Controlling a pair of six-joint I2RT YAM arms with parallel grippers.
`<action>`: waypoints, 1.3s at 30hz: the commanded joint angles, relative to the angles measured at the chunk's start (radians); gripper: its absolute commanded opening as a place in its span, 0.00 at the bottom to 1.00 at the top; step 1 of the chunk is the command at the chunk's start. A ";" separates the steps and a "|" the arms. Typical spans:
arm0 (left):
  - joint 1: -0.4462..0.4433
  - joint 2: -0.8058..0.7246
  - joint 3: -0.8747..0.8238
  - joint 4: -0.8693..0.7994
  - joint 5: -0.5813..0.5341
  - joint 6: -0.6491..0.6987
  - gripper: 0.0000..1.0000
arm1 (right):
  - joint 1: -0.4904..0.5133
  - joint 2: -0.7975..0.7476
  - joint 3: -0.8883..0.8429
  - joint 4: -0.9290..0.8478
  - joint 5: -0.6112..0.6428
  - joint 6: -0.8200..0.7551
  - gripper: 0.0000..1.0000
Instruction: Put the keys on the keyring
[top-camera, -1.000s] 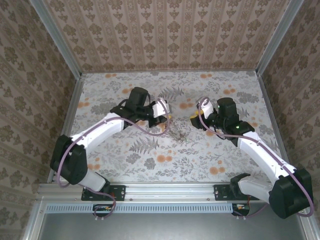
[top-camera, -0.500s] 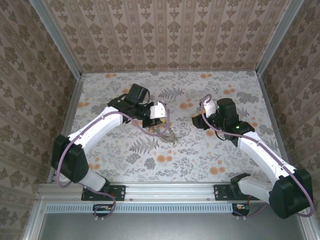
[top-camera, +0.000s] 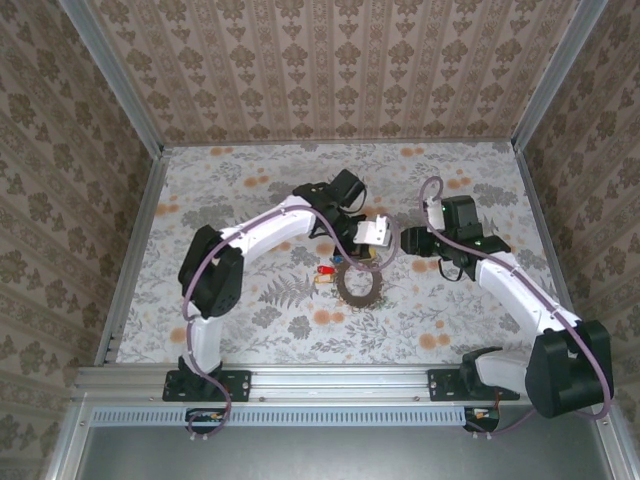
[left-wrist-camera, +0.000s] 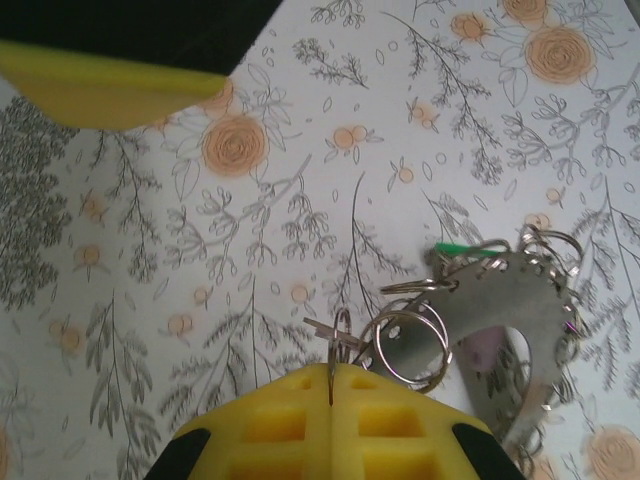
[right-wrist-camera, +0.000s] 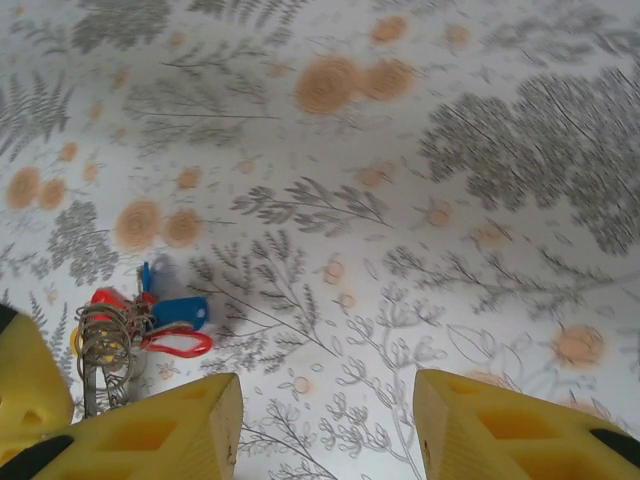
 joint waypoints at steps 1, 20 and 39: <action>-0.025 0.036 0.069 -0.023 0.056 0.013 0.00 | -0.041 0.023 -0.021 -0.057 -0.021 0.078 0.49; -0.067 -0.158 -0.326 0.683 0.083 -0.576 0.29 | -0.094 0.113 -0.033 -0.131 -0.201 0.110 0.49; -0.064 -0.712 -1.076 1.075 -0.546 -1.349 0.37 | 0.189 0.246 -0.142 -0.085 -0.208 0.316 0.46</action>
